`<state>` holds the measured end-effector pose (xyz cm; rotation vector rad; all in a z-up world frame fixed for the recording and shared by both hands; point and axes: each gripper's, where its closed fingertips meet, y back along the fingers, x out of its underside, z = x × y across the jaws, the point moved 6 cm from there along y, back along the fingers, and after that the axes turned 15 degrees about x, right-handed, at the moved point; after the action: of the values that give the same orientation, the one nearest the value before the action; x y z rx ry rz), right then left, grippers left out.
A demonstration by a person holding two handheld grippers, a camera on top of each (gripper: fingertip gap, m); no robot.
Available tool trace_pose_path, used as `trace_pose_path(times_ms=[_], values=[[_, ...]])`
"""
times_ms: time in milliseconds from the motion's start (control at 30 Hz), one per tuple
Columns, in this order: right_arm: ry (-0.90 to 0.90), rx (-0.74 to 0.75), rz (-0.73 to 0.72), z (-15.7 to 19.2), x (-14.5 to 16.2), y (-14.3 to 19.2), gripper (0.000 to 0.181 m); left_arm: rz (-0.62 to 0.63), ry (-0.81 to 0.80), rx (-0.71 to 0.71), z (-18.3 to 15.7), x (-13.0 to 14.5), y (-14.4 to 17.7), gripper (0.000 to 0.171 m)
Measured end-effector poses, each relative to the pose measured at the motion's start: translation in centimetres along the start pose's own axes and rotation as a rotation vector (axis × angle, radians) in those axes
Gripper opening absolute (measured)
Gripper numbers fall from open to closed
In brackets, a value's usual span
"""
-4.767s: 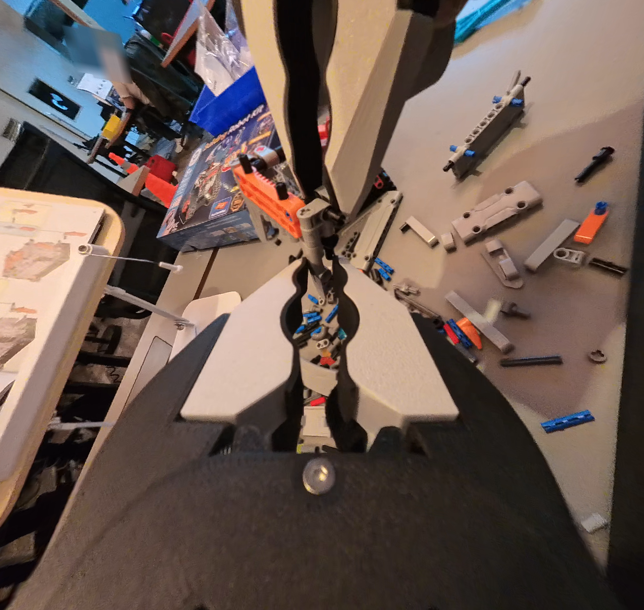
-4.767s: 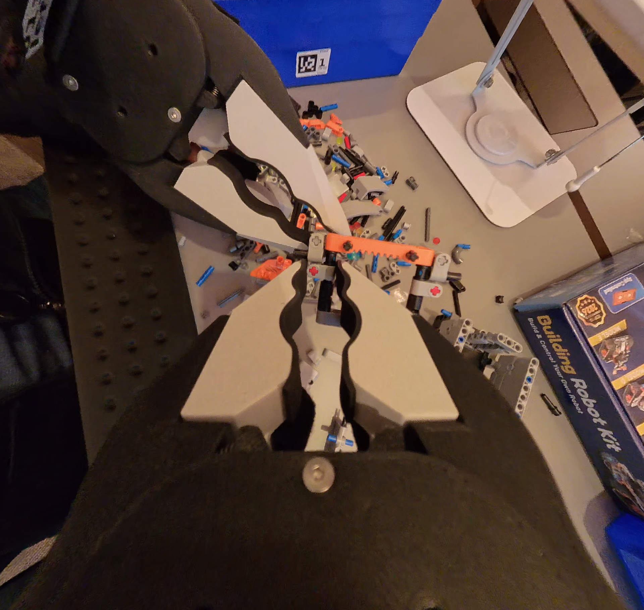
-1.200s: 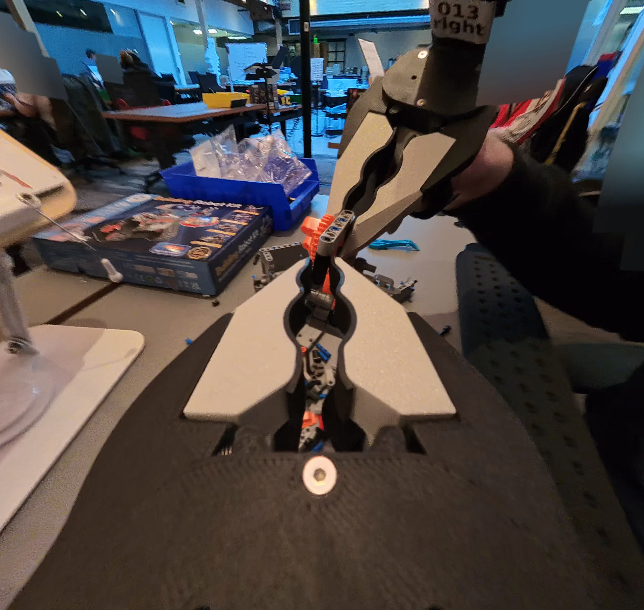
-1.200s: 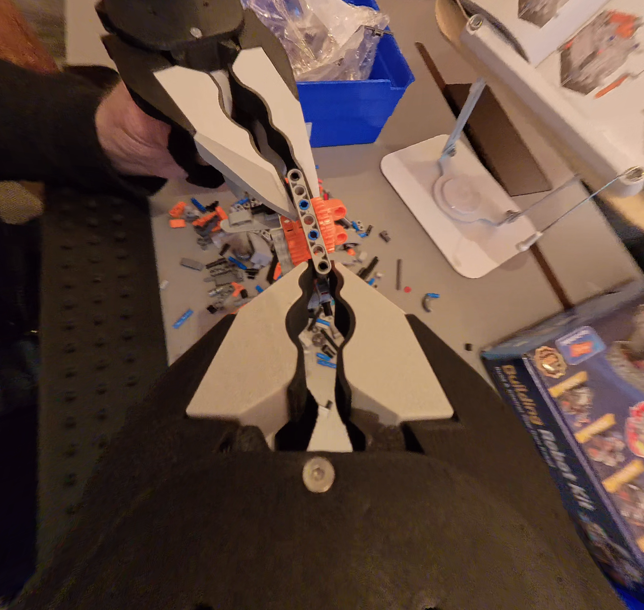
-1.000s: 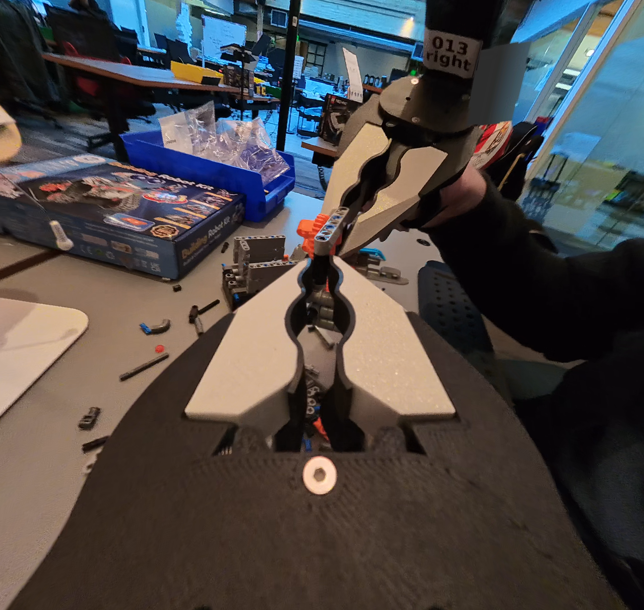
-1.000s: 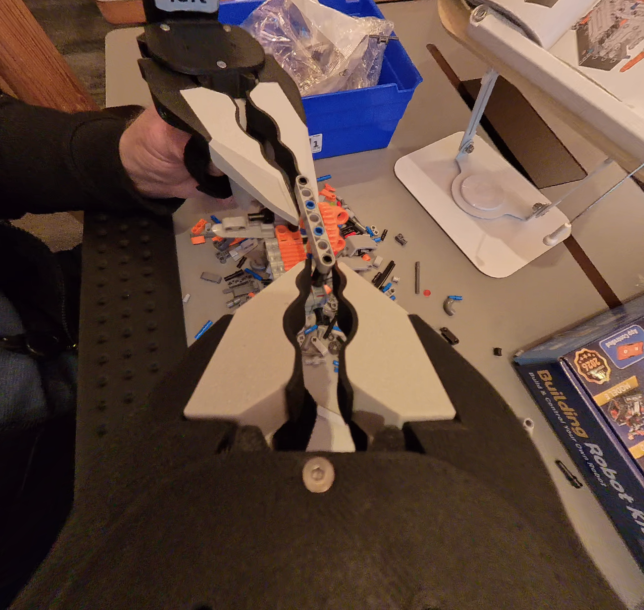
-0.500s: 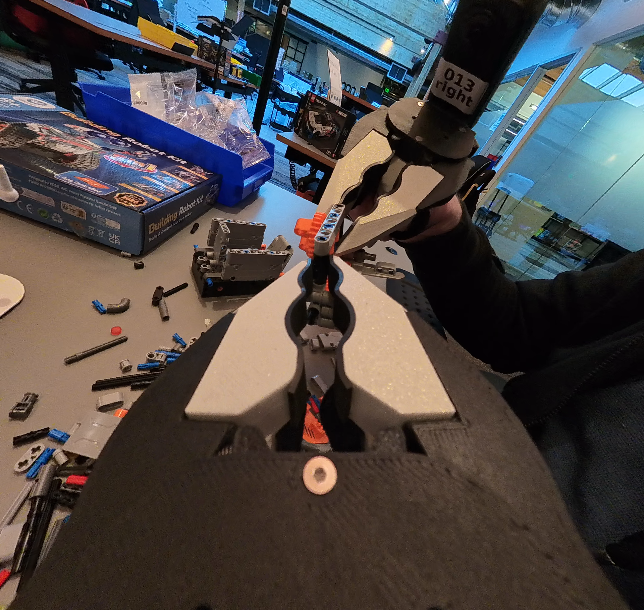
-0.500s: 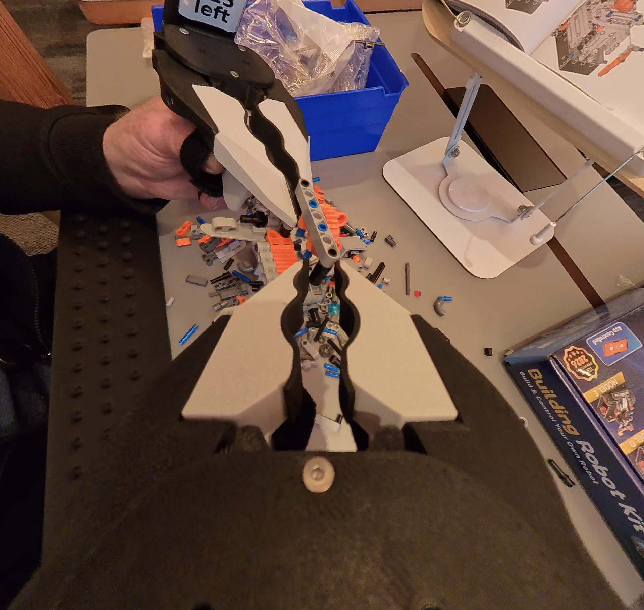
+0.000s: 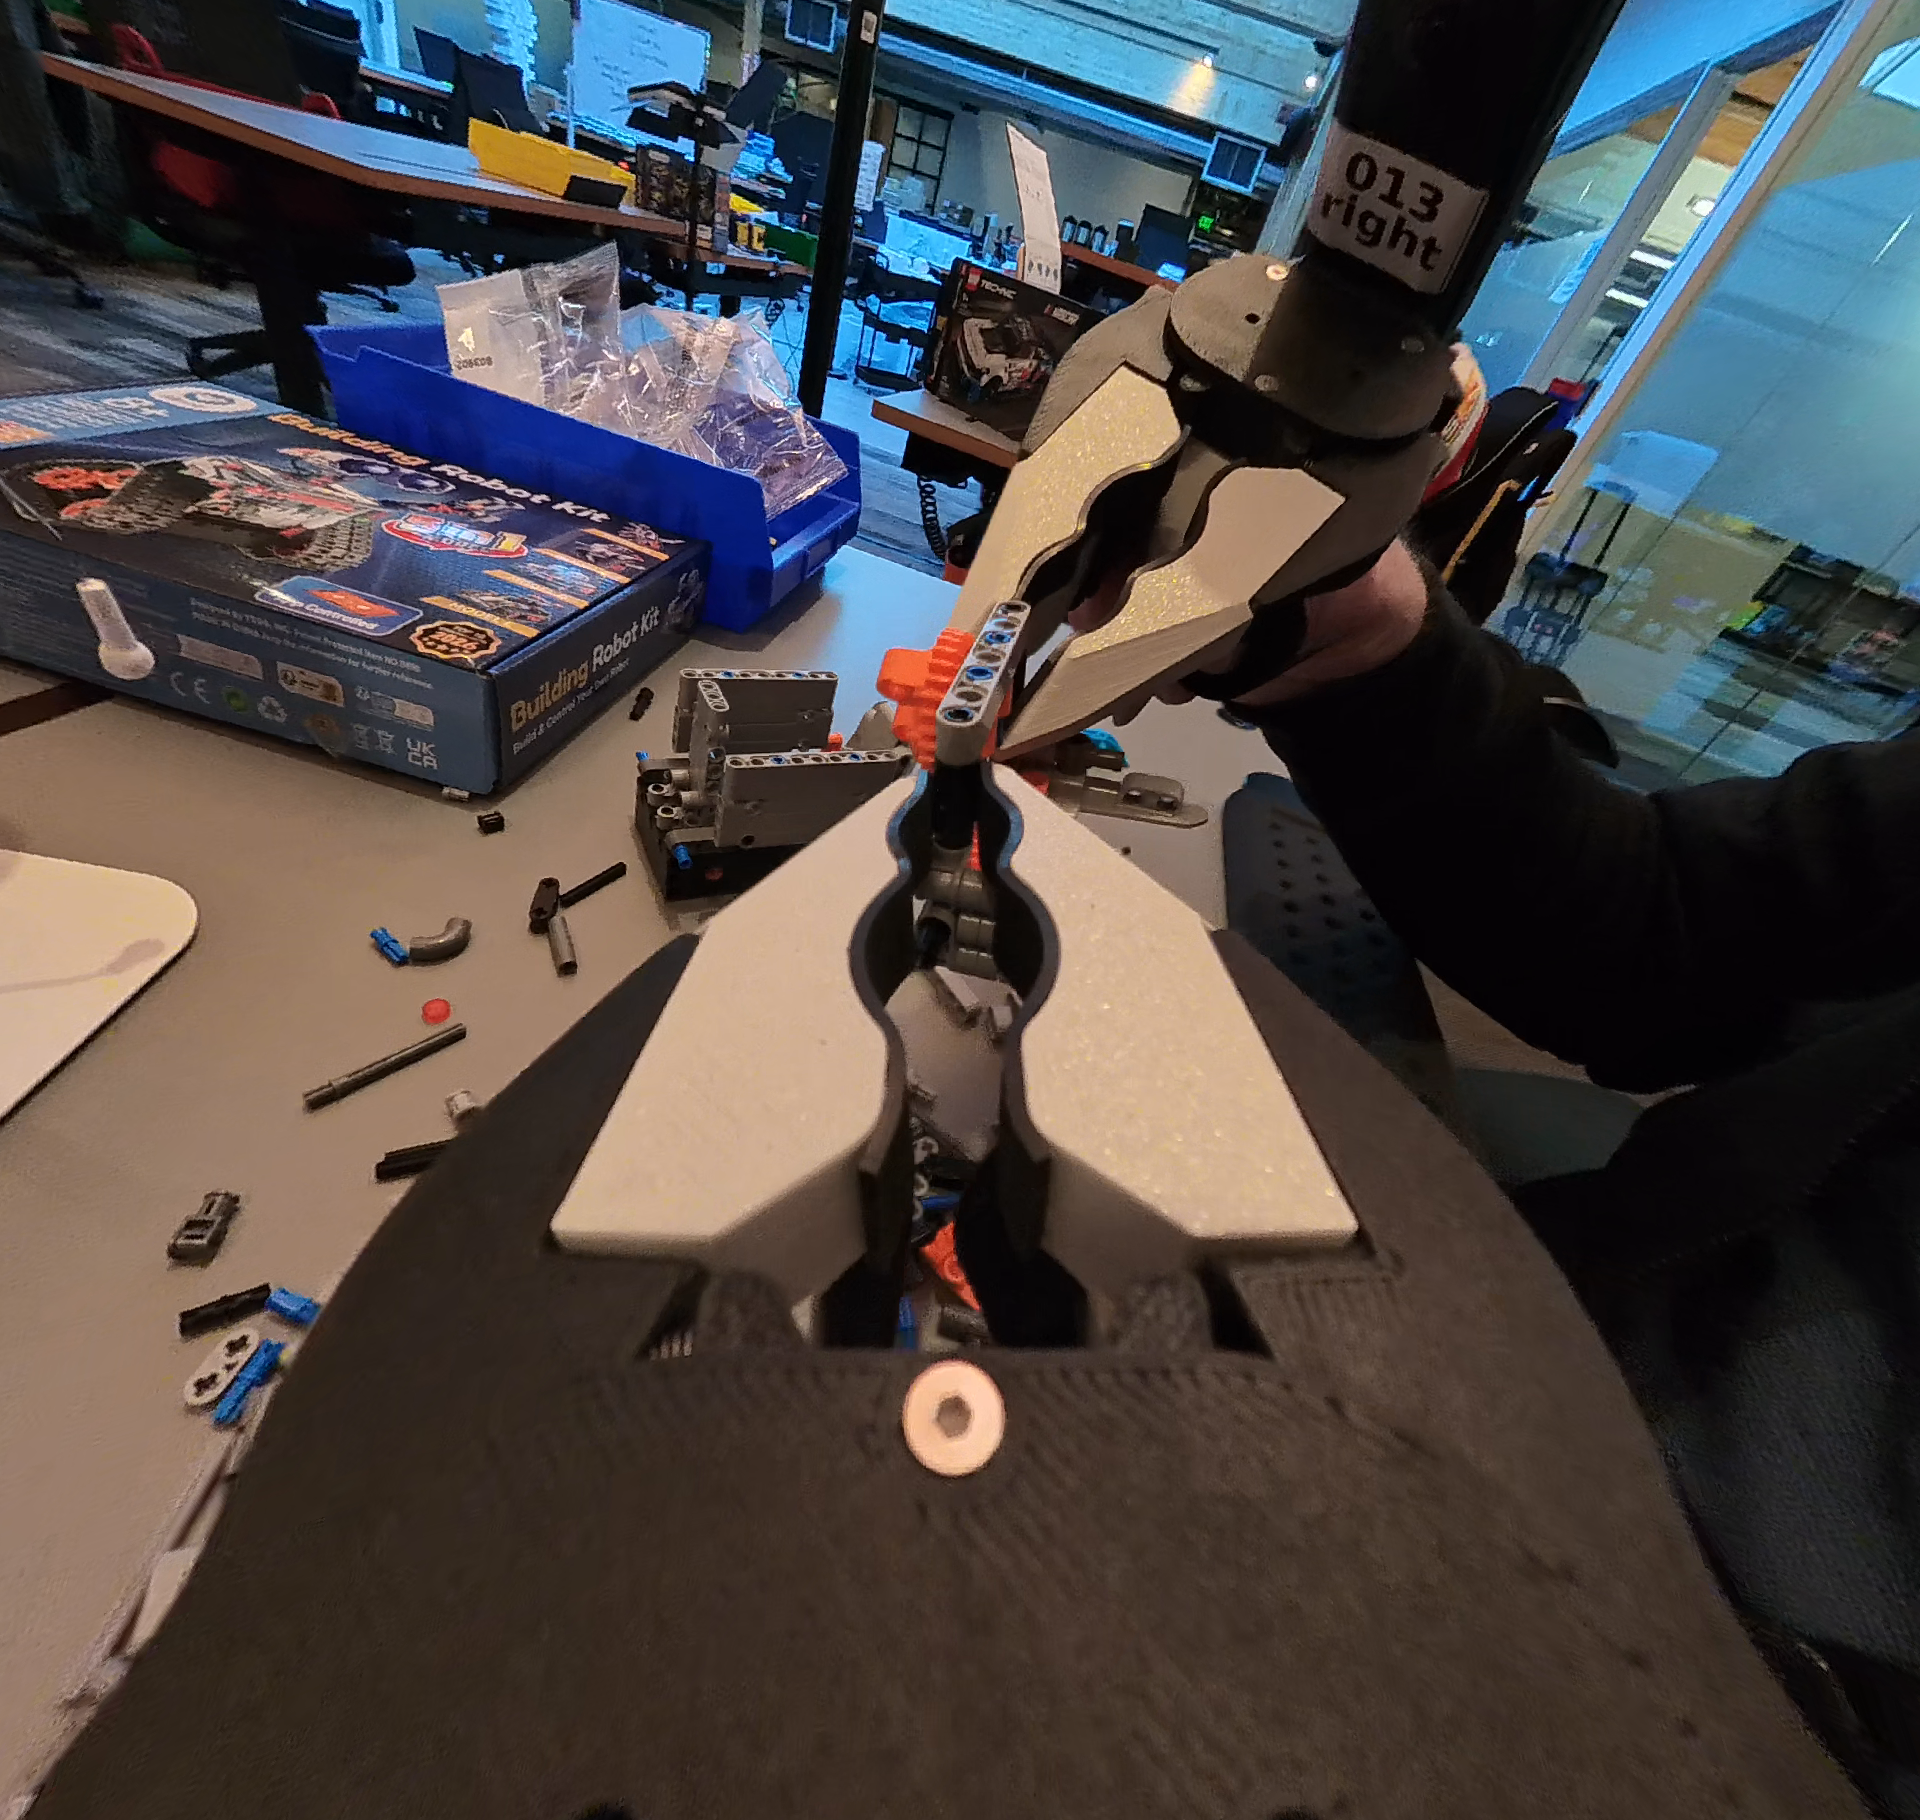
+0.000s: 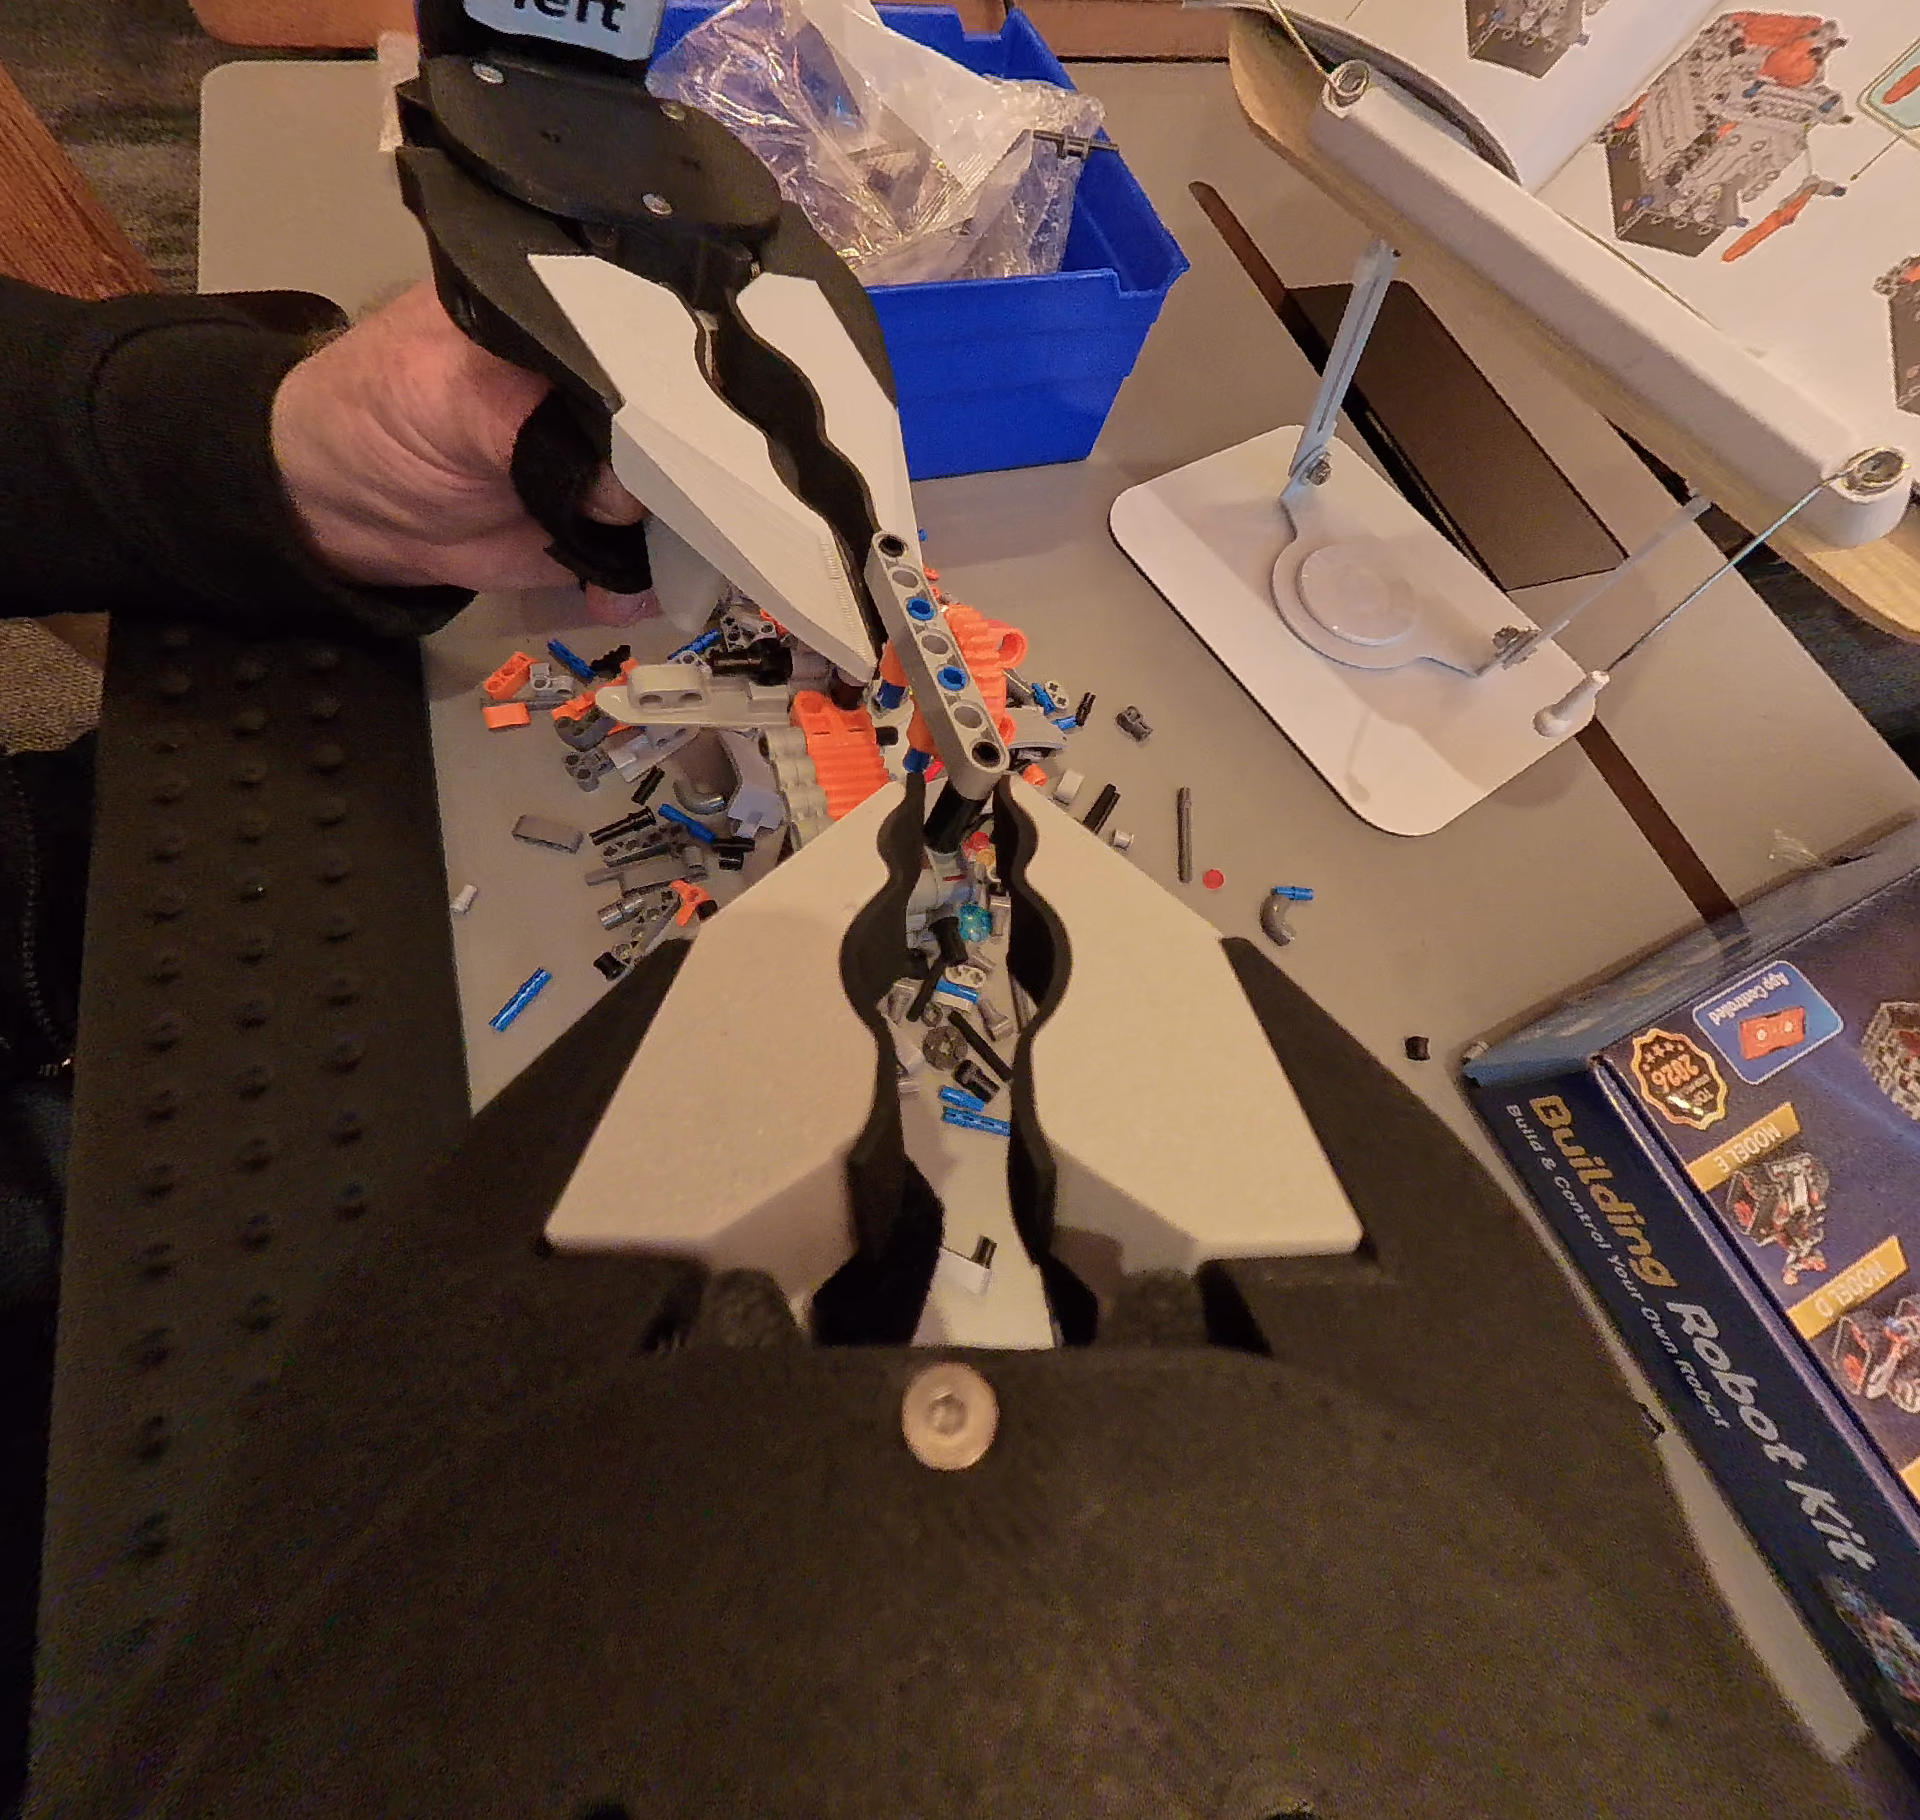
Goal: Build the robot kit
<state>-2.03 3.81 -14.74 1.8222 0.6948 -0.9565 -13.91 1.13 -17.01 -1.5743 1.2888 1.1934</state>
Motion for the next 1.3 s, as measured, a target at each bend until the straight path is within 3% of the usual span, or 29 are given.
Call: trace_pose_path(times_ms=[500, 1300], values=[[-0.007, 0.021, -0.023, -0.24, 0.56, 0.15, 0.008, 0.091, -0.147, -0.074, -0.66, 0.18, -0.67, 0.004], [0.015, 0.059, -0.09, -0.33, 0.5, 0.03, 0.006, 0.101, -0.227, -0.133, -0.74, -0.04, -0.6, 0.006]])
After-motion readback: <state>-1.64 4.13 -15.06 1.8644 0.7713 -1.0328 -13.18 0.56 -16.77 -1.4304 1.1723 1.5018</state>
